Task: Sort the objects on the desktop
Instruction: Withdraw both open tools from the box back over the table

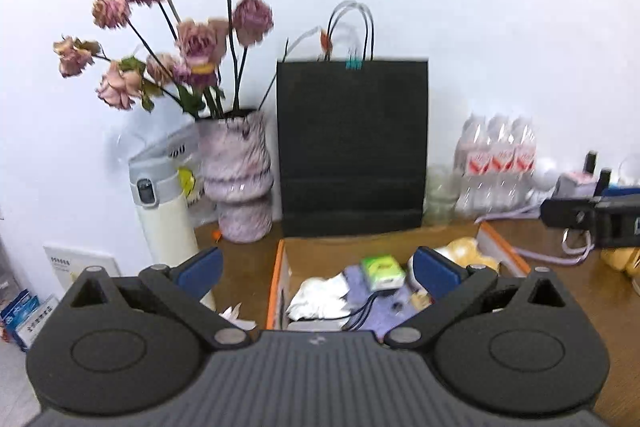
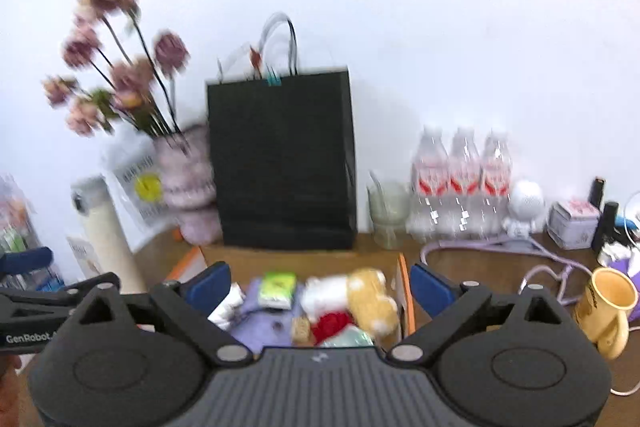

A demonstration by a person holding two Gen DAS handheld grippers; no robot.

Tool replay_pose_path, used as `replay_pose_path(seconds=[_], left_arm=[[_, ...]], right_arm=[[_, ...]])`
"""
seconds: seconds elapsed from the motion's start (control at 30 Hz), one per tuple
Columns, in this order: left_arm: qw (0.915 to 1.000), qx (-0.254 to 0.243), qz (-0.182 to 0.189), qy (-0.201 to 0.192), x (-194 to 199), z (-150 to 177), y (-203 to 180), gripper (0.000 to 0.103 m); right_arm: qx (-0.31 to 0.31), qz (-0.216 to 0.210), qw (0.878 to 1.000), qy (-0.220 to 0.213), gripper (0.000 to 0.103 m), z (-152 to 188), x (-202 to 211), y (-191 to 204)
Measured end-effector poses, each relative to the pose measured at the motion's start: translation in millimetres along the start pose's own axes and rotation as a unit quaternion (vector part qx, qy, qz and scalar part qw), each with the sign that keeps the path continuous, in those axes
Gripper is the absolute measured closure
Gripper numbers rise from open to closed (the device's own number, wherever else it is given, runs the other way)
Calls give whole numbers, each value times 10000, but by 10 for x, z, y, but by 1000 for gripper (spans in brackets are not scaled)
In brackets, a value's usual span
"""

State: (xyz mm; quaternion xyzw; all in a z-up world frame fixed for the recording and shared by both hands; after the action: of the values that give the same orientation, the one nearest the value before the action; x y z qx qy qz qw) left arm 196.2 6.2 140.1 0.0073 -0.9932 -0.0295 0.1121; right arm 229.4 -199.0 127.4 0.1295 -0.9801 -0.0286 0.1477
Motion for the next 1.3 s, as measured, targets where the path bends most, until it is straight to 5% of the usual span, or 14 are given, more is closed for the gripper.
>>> replay_pose_path(seconds=[0.3,0.73,0.97,1.13,1.3], left_arm=[[10000,13,9,-63,290,239,-55,0],[9995,-23,-63,319,849,1222,-167,0],[9977,-95,147,659,1153,1715,-265,0],[9965,-261,357,708,1094,1798,-425,0],[9944,-25,637,841,950,1805,-555,0]], right_arm=[[151,-163,9997,-141,7,253,224,178],[362,-548,9968,465,7,1468,759,363],[-304,-395,9951,858,8,2046,1147,187],[-377,-212,9959,792,16,2092,1194,9],[-449,-220,9957,775,36,1999,1119,-101]])
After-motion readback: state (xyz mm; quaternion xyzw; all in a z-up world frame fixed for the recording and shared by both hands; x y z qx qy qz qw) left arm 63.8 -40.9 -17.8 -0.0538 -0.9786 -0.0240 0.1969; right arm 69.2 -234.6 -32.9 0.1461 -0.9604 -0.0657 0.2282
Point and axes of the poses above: each gripper's, at about its wrist camera, not at the fingertips, and x roughly against the way its jaws point, y to its left, z to its underside, the point moved 8 cm from there along -x, roughly the way its jaws point, and after that the axes turned 8 degrees about -y, right-handed, at the moved point
